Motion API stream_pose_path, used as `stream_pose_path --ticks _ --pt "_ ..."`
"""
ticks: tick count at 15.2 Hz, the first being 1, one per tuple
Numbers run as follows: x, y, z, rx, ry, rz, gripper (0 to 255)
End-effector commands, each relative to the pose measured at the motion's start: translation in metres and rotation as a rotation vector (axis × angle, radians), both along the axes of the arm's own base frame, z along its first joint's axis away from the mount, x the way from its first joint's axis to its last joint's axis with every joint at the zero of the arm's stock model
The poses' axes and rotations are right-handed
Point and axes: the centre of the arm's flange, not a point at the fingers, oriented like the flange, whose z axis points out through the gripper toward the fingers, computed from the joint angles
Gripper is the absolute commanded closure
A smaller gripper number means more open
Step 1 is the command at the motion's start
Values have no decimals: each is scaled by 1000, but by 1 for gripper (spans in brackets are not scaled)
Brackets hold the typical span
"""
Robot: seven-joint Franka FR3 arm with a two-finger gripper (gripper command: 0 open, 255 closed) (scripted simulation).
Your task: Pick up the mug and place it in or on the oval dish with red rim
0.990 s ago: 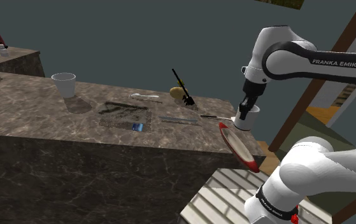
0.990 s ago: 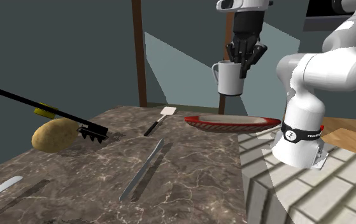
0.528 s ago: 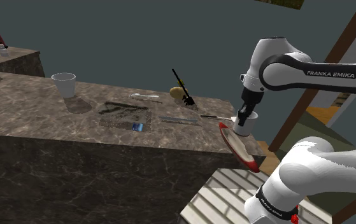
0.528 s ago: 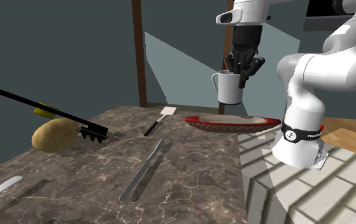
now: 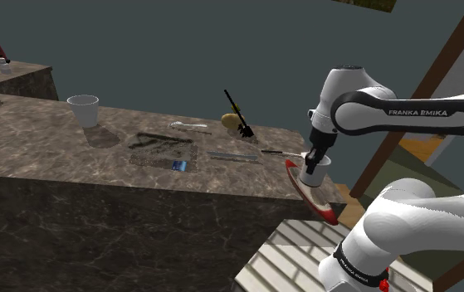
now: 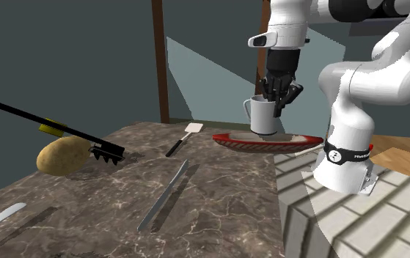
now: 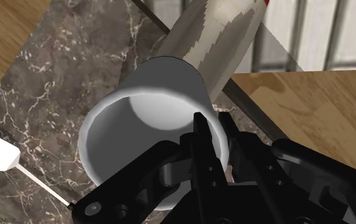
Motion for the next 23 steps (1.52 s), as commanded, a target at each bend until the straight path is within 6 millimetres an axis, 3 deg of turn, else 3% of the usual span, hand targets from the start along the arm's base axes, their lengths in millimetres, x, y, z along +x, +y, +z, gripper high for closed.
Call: stream_pose_path --ticks 1,10,11,16,20,23 --pt "0 0 -11 0 -1 0 255" --pt "0 0 -15 0 -1 0 255" --pt "0 0 -15 0 -1 0 0" --pt "0 0 -15 0 -1 0 0" --pt "3 3 35 0 -1 0 0" --pt "3 3 35 0 -1 0 0"
